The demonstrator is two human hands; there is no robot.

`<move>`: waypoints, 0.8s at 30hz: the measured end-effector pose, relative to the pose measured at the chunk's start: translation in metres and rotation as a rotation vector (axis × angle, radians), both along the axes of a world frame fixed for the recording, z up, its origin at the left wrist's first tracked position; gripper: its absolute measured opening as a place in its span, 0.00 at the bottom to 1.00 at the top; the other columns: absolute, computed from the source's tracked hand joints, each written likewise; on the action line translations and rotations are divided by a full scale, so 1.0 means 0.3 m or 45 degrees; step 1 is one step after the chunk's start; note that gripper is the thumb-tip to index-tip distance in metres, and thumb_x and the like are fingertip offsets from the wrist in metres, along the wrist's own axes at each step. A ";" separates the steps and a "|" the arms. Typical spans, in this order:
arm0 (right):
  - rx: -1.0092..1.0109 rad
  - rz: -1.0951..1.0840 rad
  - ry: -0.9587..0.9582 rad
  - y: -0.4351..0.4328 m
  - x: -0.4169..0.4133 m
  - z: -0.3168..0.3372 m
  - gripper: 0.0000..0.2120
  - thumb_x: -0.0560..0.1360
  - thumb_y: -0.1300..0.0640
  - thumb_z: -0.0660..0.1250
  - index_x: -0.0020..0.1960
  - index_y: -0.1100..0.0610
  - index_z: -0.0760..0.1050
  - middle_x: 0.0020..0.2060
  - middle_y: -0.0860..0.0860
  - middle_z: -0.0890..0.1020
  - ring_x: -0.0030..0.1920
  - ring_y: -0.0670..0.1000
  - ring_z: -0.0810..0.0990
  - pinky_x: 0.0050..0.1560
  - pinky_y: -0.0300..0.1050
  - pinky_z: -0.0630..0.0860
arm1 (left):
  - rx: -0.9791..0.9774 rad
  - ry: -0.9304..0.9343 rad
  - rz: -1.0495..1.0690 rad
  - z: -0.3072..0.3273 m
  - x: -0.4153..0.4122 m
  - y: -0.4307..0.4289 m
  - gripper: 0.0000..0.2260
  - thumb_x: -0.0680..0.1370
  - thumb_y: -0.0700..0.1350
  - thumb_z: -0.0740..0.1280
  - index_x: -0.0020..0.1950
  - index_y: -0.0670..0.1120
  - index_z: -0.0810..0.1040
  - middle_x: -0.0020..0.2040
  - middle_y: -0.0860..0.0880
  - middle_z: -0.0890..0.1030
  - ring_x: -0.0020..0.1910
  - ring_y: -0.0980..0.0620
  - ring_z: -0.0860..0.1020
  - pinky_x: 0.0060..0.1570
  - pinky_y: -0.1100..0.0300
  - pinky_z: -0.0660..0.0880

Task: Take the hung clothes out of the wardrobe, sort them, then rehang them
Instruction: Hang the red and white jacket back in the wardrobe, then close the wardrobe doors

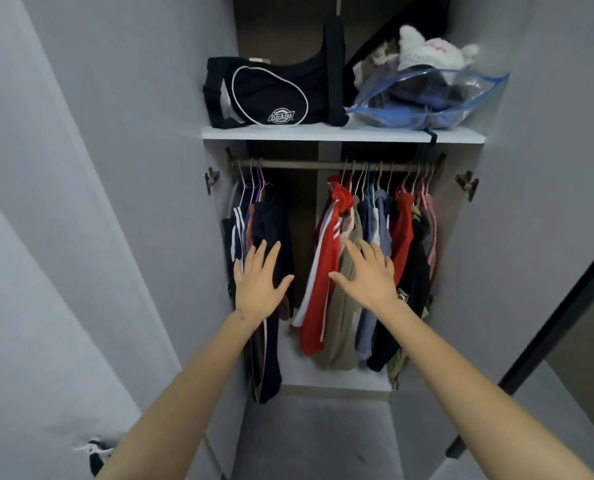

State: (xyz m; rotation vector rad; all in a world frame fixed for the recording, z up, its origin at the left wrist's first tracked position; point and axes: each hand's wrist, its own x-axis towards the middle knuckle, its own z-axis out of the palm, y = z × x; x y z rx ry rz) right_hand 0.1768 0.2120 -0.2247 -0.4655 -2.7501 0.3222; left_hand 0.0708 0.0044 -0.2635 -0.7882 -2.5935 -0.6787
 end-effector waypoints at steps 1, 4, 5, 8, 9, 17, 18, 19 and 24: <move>0.007 0.000 -0.001 -0.014 0.005 0.006 0.38 0.78 0.36 0.60 0.80 0.44 0.46 0.78 0.53 0.55 0.78 0.57 0.49 0.76 0.62 0.51 | 0.007 0.008 0.000 0.008 0.005 -0.016 0.32 0.80 0.60 0.62 0.81 0.53 0.55 0.81 0.47 0.56 0.80 0.46 0.51 0.77 0.41 0.47; 0.021 0.000 0.002 -0.067 0.006 0.027 0.38 0.77 0.36 0.60 0.80 0.45 0.47 0.79 0.53 0.54 0.78 0.57 0.49 0.75 0.62 0.51 | 0.017 0.059 0.012 0.035 0.008 -0.071 0.32 0.80 0.60 0.61 0.81 0.53 0.55 0.80 0.47 0.57 0.80 0.46 0.53 0.76 0.42 0.48; 0.027 0.000 0.010 -0.085 0.000 0.037 0.38 0.77 0.36 0.60 0.80 0.45 0.47 0.79 0.53 0.54 0.78 0.57 0.49 0.75 0.62 0.51 | 0.019 0.066 0.009 0.045 0.007 -0.089 0.32 0.80 0.61 0.61 0.81 0.53 0.55 0.80 0.47 0.57 0.80 0.46 0.53 0.76 0.41 0.48; 0.037 0.010 0.028 -0.134 -0.033 0.065 0.38 0.77 0.36 0.60 0.80 0.45 0.47 0.79 0.53 0.54 0.78 0.57 0.49 0.75 0.63 0.52 | 0.040 0.050 0.000 0.062 0.015 -0.148 0.32 0.81 0.61 0.61 0.81 0.54 0.53 0.81 0.48 0.55 0.80 0.46 0.51 0.76 0.42 0.48; 0.035 0.011 0.019 -0.155 -0.046 0.072 0.38 0.77 0.35 0.59 0.80 0.44 0.46 0.79 0.52 0.54 0.79 0.57 0.48 0.75 0.63 0.53 | 0.045 0.062 -0.005 0.063 0.019 -0.173 0.32 0.81 0.61 0.61 0.81 0.54 0.53 0.81 0.48 0.55 0.80 0.46 0.51 0.77 0.42 0.48; 0.039 0.034 0.059 -0.381 -0.101 0.116 0.38 0.77 0.35 0.59 0.80 0.43 0.45 0.79 0.52 0.53 0.79 0.56 0.47 0.76 0.60 0.50 | 0.015 0.118 -0.036 0.115 0.004 -0.386 0.34 0.81 0.61 0.60 0.81 0.55 0.48 0.81 0.49 0.50 0.80 0.47 0.48 0.76 0.41 0.47; 0.043 0.037 0.062 -0.397 -0.101 0.119 0.38 0.77 0.35 0.59 0.80 0.43 0.45 0.79 0.52 0.52 0.79 0.56 0.47 0.76 0.60 0.50 | 0.021 0.121 -0.041 0.121 0.003 -0.398 0.34 0.81 0.61 0.60 0.81 0.55 0.48 0.82 0.50 0.50 0.80 0.47 0.48 0.76 0.42 0.46; 0.046 0.038 0.068 -0.418 -0.101 0.123 0.38 0.77 0.35 0.59 0.80 0.43 0.45 0.79 0.52 0.53 0.79 0.56 0.47 0.76 0.60 0.50 | 0.033 0.128 -0.048 0.129 0.003 -0.416 0.33 0.81 0.61 0.60 0.81 0.55 0.48 0.82 0.50 0.50 0.80 0.47 0.47 0.76 0.42 0.46; 0.026 0.064 0.104 -0.502 -0.090 0.141 0.38 0.77 0.36 0.60 0.80 0.44 0.46 0.79 0.52 0.53 0.79 0.55 0.46 0.75 0.59 0.50 | 0.148 0.214 -0.073 0.151 0.032 -0.481 0.32 0.82 0.59 0.60 0.81 0.53 0.51 0.81 0.49 0.49 0.80 0.47 0.46 0.78 0.43 0.45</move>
